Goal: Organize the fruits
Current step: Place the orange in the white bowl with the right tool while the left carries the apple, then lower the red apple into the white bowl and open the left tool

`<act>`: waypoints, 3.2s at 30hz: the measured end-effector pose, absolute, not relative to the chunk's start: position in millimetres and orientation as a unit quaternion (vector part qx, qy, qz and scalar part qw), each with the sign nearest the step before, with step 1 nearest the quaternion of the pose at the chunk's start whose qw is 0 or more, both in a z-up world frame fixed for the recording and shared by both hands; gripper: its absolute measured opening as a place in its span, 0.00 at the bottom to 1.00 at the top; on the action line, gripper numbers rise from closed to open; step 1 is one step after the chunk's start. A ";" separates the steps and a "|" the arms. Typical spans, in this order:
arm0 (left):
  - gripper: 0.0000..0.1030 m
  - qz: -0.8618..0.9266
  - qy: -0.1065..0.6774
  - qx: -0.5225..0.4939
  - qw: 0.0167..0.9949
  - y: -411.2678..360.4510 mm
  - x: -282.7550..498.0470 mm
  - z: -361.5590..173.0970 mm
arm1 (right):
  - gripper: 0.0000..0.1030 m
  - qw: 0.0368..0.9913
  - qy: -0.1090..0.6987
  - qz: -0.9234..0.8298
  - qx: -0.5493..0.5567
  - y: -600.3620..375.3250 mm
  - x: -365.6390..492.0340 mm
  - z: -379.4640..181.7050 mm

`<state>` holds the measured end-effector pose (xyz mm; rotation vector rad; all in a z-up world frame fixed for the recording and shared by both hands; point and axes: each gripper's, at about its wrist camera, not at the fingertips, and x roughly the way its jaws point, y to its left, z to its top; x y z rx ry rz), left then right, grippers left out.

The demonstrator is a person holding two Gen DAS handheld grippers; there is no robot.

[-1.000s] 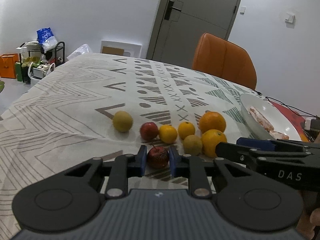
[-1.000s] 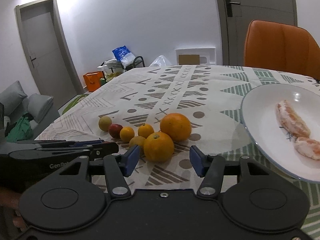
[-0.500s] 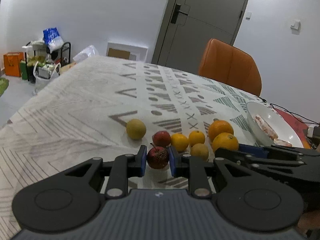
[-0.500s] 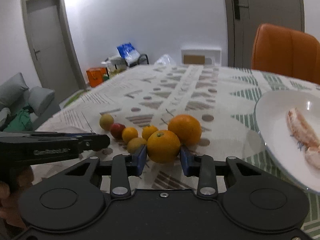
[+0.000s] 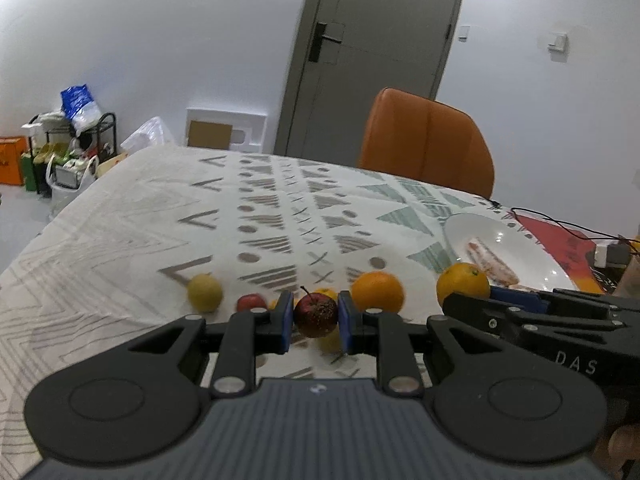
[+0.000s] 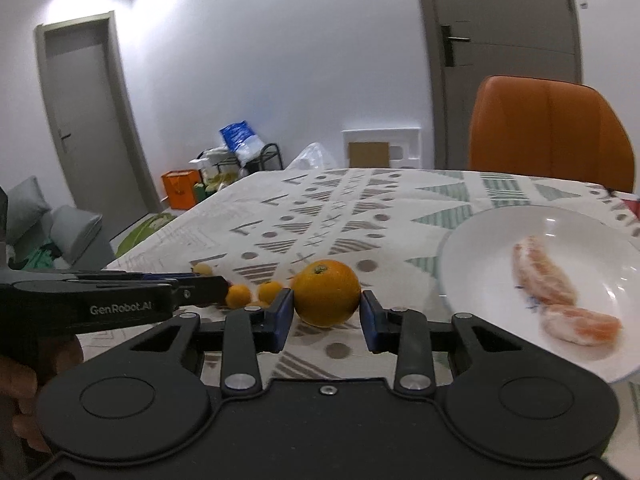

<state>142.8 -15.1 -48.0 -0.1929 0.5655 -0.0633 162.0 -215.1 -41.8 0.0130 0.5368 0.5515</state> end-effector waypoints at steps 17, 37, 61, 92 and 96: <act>0.21 -0.074 0.274 -0.054 0.957 -73.3 155.1 -33.9 | 0.33 0.945 0.245 0.211 0.055 -282.5 162.6 -37.6; 0.21 -0.114 0.279 -0.012 0.953 -137.0 178.7 -31.1 | 0.38 0.953 0.238 0.166 0.089 -342.3 158.0 -45.9; 0.25 -0.147 0.284 0.004 0.947 -176.4 201.2 -24.0 | 0.44 0.957 0.230 0.139 0.106 -373.0 143.6 -42.0; 0.81 -0.047 0.278 -0.023 0.959 -92.9 166.1 -20.8 | 0.84 0.943 0.245 0.198 0.104 -320.4 142.9 -46.1; 0.89 -0.038 0.274 -0.028 0.960 -83.1 160.5 -22.2 | 0.92 0.940 0.247 0.211 0.103 -310.1 143.4 -45.6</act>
